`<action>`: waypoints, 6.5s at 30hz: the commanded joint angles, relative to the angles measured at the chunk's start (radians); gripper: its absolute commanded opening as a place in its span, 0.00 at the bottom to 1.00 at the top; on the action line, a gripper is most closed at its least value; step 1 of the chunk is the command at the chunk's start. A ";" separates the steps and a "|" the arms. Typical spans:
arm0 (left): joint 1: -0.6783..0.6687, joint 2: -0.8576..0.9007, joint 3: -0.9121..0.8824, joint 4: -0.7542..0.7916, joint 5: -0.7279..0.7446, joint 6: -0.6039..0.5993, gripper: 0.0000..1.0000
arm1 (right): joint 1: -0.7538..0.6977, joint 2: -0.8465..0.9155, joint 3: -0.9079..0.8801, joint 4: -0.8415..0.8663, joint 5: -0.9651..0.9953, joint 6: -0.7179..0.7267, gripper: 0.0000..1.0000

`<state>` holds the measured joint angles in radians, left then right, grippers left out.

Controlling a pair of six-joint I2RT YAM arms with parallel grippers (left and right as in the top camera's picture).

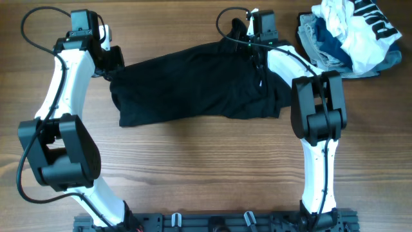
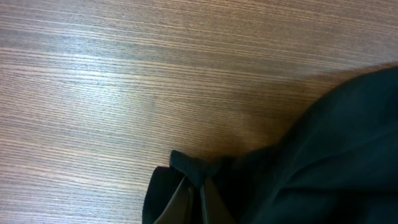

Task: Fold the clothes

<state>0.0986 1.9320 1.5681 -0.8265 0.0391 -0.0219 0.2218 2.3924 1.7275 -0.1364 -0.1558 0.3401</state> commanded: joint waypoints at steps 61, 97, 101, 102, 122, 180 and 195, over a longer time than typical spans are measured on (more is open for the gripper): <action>0.017 -0.037 0.006 -0.215 -0.073 -0.010 0.04 | -0.073 -0.321 0.130 -1.383 0.056 -0.128 0.04; 0.018 -0.032 -0.395 0.159 0.121 0.097 0.91 | -0.077 -0.322 0.388 -1.166 -0.055 -0.285 0.79; 0.018 -0.026 -0.427 0.192 0.121 0.097 0.92 | -0.077 -0.322 0.388 -1.163 -0.055 -0.285 0.80; 0.018 -0.023 -0.434 0.195 0.121 0.097 0.92 | -0.077 -0.322 0.388 -1.163 -0.055 -0.285 0.80; 0.109 -0.016 -0.440 0.178 0.306 0.093 0.04 | -0.068 -0.315 0.364 -1.140 -0.139 -0.235 0.14; -0.340 -0.018 -0.141 0.123 0.188 0.005 0.04 | 0.057 -0.141 -0.057 -0.780 -0.365 -0.097 0.04; -0.335 -0.069 -0.096 0.083 0.184 -0.013 1.00 | 0.040 -0.141 -0.057 -0.798 -0.370 -0.103 0.04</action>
<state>-0.2615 1.9083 1.4181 -0.7139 0.2104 -0.0242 0.2775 2.2360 1.6726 -0.9264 -0.5018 0.2348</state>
